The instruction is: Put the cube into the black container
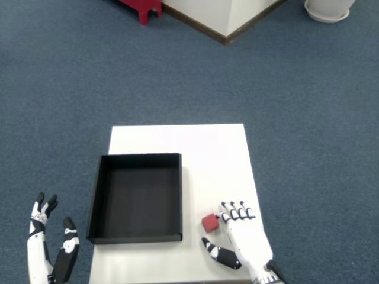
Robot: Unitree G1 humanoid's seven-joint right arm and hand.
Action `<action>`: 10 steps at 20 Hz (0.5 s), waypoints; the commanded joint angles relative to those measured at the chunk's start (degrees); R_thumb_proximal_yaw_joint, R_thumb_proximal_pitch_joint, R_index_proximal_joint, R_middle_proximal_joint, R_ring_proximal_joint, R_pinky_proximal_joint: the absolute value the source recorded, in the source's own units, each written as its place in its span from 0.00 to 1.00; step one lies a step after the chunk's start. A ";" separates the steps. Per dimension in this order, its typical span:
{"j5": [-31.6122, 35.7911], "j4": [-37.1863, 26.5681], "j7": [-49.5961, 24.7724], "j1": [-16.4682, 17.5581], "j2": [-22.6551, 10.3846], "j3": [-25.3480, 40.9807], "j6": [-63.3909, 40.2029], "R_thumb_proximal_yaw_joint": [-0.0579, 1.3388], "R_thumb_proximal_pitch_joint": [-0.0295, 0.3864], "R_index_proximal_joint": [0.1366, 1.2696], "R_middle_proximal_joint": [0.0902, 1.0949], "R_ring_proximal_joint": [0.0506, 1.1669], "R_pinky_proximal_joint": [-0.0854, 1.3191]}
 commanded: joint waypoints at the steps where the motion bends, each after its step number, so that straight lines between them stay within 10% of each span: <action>1: 0.21 -1.36 -3.39 -1.57 -0.42 0.34 1.16 0.35 0.23 0.32 0.09 0.13 0.05; 10: 0.77 -1.65 -2.61 -0.59 -0.19 1.48 2.80 0.34 0.24 0.34 0.10 0.13 0.06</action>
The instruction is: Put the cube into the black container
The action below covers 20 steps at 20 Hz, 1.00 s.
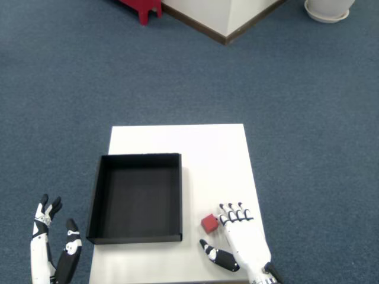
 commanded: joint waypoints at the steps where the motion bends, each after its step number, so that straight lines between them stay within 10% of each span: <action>1: 0.79 -0.60 -1.88 -1.21 -0.32 0.38 0.89 0.34 0.24 0.34 0.10 0.13 0.06; 14: 2.45 1.66 -3.20 0.36 -0.24 0.40 0.57 0.43 0.40 0.56 0.15 0.16 0.07; 17: 2.75 2.16 -4.37 0.81 -0.24 0.24 -0.35 0.85 0.48 0.87 0.24 0.20 0.16; 20: 3.01 2.68 -4.76 1.14 -0.23 0.15 -0.86 0.97 0.53 0.90 0.26 0.22 0.19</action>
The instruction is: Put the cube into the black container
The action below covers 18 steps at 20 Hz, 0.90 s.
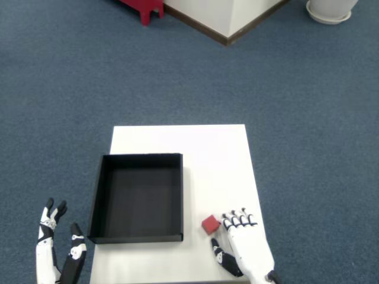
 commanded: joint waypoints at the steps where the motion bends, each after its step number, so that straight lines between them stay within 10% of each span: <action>1: 1.58 0.98 -1.38 -0.97 -0.63 -0.60 -0.34 0.97 0.54 0.89 0.26 0.21 0.19; 14: 2.21 1.35 -2.57 -0.94 -0.64 -0.30 -1.83 0.91 0.52 0.81 0.26 0.22 0.21; 18: 2.08 1.86 -3.01 -0.81 -0.64 -0.14 -2.34 0.50 0.36 0.52 0.24 0.21 0.18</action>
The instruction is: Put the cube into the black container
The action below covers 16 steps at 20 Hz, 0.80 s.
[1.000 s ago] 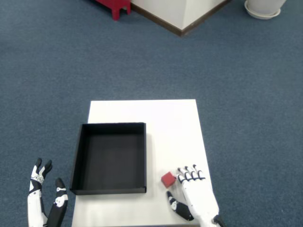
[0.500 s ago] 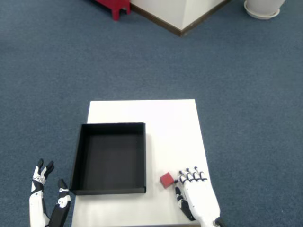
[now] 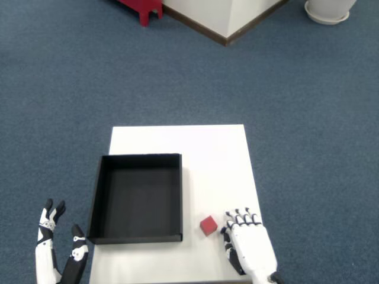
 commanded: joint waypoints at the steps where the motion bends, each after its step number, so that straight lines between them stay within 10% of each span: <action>1: 0.66 0.69 -1.29 -0.94 -0.46 0.02 -0.88 0.50 0.36 0.51 0.24 0.20 0.16; 16: 0.71 -1.09 -2.39 -1.53 -0.22 1.50 0.43 0.39 0.25 0.29 0.16 0.16 0.09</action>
